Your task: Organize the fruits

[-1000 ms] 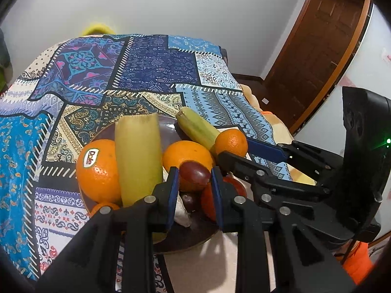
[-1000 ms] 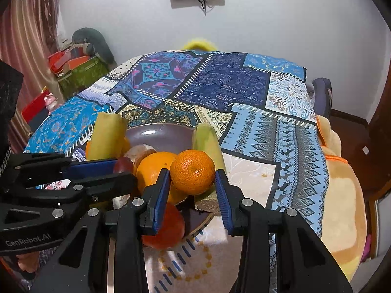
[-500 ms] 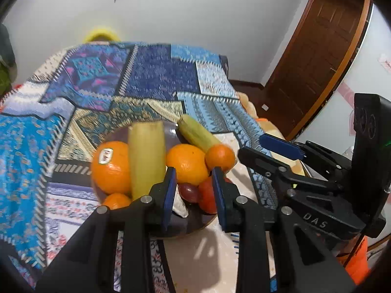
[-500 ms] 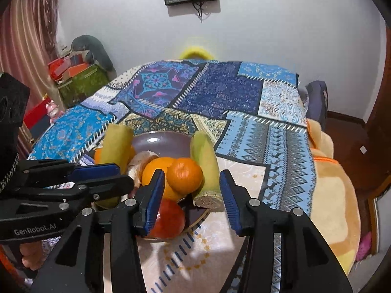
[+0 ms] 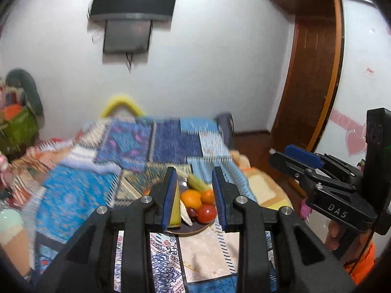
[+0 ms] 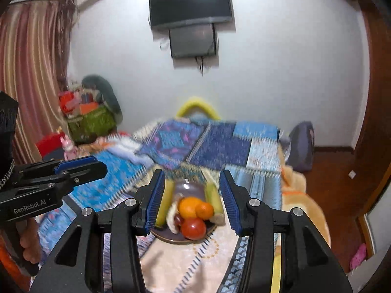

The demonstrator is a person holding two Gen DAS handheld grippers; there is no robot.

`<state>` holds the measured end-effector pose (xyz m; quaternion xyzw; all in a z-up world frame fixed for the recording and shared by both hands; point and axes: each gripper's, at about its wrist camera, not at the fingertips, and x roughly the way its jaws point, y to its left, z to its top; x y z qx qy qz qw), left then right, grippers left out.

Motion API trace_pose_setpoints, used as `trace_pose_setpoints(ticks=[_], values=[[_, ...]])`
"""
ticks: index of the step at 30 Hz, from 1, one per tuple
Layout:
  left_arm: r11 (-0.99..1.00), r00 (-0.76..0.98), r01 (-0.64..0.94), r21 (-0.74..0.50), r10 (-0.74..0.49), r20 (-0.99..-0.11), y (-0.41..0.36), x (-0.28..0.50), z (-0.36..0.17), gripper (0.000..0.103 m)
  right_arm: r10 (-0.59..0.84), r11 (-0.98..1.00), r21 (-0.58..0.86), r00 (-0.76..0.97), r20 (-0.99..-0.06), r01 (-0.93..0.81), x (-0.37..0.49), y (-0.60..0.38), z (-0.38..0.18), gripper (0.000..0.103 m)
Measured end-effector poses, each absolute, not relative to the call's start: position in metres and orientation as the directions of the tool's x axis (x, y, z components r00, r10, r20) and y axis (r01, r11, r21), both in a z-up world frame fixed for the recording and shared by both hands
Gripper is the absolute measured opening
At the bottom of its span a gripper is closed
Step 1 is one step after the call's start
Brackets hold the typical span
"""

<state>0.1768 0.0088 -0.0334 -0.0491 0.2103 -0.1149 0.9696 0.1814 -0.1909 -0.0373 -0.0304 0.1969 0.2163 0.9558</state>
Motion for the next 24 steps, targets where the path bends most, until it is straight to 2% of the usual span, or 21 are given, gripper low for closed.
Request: trace_pose_setpoints(ticks=[7,9,11,13,18,20,22,24], values=[[0.977,0.942,0.186,-0.105,-0.208,-0.263,0.014,0.099,0.008,0.031,0.411,0.908,0.031,0.878,-0.243,-0.417,0.111,-0.191,0.001,0.043],[0.979,0.952,0.180,-0.099,-0.199,-0.233,0.016,0.083,0.014,0.041,0.407,0.911,0.029,0.888,-0.211,-0.411,0.094,-0.191,0.007,0.046],[0.981,0.961,0.170,-0.096,-0.187,-0.205,0.019,0.069,0.017,0.058,0.405,0.913,0.026,0.894,-0.193,-0.408,0.085,-0.191,0.008,0.050],[0.982,0.967,0.162,-0.092,-0.177,-0.185,0.021,0.060,0.019,0.061,0.402,0.914,0.018,0.899,-0.176,-0.405,0.078,-0.189,0.009,0.054],[0.985,0.971,0.151,-0.087,-0.165,-0.174,0.024,0.051,0.020,0.074,0.373,0.926,0.002,0.917,-0.137,-0.377,0.064,-0.185,0.008,0.078],[0.985,0.972,0.147,-0.088,-0.160,-0.171,0.025,0.049,0.019,0.086,0.360,0.932,-0.002,0.924,-0.126,-0.363,0.061,-0.184,0.008,0.084],[0.986,0.975,0.142,-0.090,-0.156,-0.162,0.025,0.046,0.019,0.093,0.343,0.938,-0.009,0.932,-0.117,-0.346,0.059,-0.183,0.009,0.089],[0.987,0.977,0.136,-0.086,-0.148,-0.155,0.025,0.041,0.018,0.095,0.328,0.944,-0.008,0.938,-0.110,-0.331,0.058,-0.182,0.008,0.100]])
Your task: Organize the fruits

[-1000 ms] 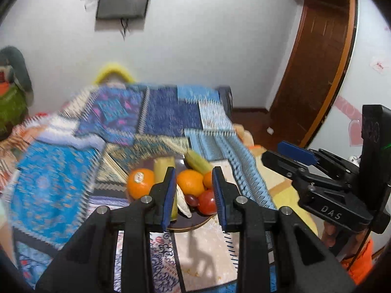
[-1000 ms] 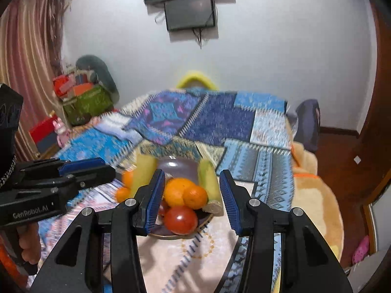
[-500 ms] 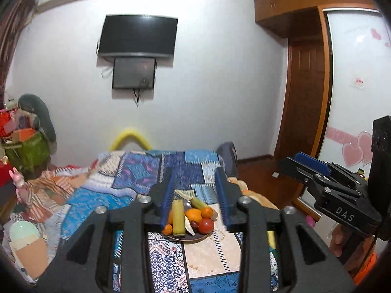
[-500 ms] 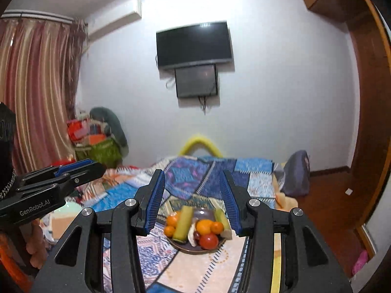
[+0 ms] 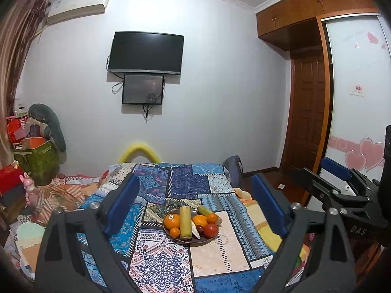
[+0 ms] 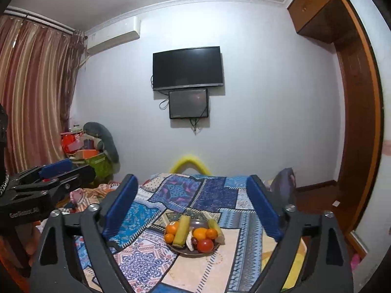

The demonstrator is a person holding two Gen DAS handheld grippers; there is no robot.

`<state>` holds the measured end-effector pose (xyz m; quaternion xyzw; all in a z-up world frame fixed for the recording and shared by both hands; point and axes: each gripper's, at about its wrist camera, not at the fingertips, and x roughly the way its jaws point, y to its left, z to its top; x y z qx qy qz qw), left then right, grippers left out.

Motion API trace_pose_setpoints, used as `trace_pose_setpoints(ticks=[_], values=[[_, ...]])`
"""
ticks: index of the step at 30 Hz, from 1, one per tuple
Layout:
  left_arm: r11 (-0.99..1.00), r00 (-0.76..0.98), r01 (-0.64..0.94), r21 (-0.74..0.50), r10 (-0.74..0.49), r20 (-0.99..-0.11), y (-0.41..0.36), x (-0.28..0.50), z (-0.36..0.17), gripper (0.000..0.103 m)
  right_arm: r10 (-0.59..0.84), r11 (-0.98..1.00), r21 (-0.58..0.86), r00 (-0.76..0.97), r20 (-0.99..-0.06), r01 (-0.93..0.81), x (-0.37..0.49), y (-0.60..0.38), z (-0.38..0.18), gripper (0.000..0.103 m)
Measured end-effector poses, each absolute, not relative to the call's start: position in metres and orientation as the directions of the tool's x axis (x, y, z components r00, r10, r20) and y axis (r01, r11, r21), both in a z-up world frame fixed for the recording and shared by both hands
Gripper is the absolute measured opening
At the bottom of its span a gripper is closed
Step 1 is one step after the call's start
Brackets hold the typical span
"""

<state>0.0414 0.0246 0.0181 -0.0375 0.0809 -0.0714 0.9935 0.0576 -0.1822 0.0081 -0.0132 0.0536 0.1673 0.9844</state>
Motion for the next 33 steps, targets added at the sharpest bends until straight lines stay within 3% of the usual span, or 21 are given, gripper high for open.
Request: trace_pose_setpoints(ticks=[8,33], values=[[0.989,0.978,0.124,-0.079,-0.135,-0.157,0.021,0.037,0.014,0.102,0.310,0.950,0.014,0.944,-0.109,-0.311,0.048,-0.189,0.006,0.103],[0.992,0.980,0.112,-0.066,-0.121,-0.160,0.020,0.037,0.011,0.103,0.321,0.947,0.022,0.942,-0.103,-0.320,0.038,-0.193,0.009,0.103]])
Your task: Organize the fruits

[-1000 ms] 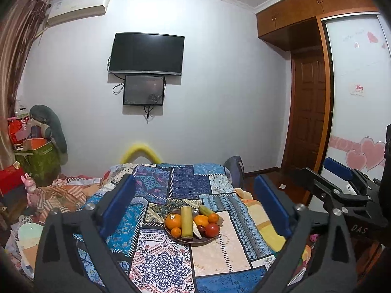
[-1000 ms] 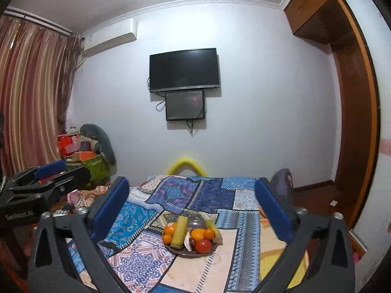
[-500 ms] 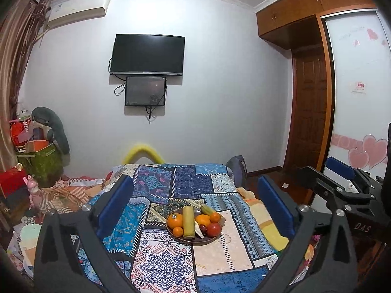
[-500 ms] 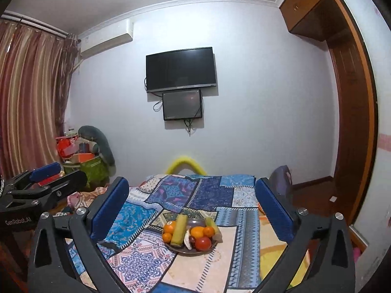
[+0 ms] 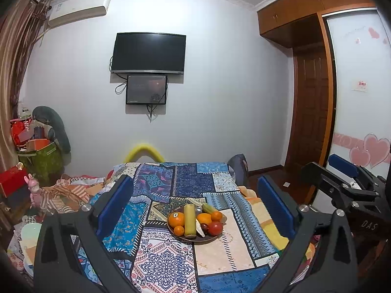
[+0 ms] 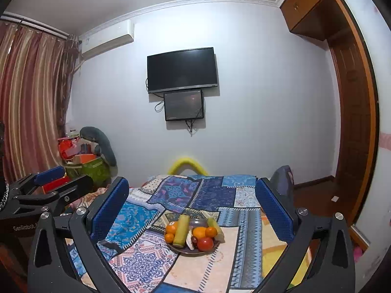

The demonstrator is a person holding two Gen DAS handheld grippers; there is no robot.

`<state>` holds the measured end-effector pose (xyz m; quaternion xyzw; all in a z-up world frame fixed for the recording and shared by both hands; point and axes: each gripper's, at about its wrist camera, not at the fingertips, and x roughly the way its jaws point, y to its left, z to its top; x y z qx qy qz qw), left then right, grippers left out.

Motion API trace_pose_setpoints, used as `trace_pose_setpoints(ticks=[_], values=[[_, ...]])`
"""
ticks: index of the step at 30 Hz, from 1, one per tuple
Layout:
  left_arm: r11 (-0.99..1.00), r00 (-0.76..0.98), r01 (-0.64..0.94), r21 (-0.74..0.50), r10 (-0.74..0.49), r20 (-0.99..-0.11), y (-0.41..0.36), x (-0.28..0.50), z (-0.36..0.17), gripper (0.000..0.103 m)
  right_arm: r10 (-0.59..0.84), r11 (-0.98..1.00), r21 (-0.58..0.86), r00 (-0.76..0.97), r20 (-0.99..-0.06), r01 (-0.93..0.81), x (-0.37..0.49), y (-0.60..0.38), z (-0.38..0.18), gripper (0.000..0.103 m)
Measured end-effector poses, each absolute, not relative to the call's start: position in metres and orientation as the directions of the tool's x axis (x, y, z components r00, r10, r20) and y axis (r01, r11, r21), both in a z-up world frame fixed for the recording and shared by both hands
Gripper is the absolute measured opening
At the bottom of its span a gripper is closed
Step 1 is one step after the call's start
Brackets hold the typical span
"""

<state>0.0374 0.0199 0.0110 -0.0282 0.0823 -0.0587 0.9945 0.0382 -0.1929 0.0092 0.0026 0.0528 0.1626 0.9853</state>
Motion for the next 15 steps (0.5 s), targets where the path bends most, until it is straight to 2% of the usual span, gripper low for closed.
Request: trace_pose_setpoints(ticks=[15], values=[[0.991,0.980,0.114,-0.071,-0.124,-0.157,0.0210,0.0380,0.0118,0.103,0.323,0.946,0.023,0.941,-0.099,-0.323,0.0370,-0.1910,0.0132,0.103]])
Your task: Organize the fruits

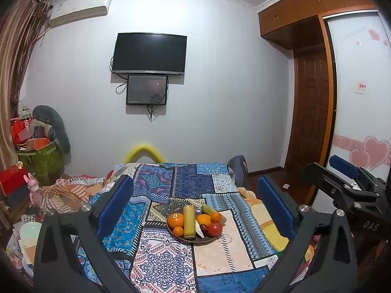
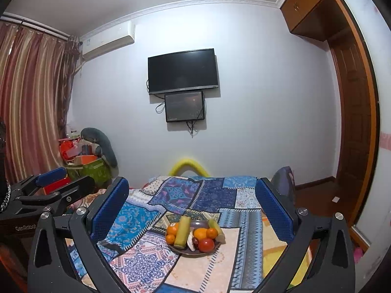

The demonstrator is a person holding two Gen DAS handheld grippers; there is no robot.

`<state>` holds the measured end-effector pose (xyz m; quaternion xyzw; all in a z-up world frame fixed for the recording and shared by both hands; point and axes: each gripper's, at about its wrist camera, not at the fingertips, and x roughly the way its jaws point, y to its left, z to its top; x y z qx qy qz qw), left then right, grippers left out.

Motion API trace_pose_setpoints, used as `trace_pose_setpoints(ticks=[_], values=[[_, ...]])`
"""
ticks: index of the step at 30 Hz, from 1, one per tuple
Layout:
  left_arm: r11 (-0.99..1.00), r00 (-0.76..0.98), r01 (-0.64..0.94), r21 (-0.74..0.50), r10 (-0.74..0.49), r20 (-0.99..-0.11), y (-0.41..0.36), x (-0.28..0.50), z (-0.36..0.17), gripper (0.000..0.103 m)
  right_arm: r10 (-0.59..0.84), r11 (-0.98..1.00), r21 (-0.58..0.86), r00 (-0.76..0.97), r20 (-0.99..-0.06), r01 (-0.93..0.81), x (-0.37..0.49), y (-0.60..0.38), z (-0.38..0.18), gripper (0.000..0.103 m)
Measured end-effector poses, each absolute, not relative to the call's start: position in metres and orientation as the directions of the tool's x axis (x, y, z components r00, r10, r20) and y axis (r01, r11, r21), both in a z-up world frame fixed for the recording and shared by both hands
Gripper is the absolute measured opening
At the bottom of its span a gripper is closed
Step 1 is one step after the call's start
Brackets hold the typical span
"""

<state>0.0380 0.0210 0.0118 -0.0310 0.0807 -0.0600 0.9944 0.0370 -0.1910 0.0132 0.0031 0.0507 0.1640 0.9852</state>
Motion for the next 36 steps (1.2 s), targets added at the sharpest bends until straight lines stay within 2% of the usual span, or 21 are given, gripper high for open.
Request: trace_pose_setpoints(ticks=[36], values=[[0.991,0.980,0.123,-0.057,-0.131,-0.153,0.0104,0.0367,0.0144,0.103,0.327,0.945,0.032,0.940,-0.096,-0.325,0.0351,-0.1914,0.0141,0.103]])
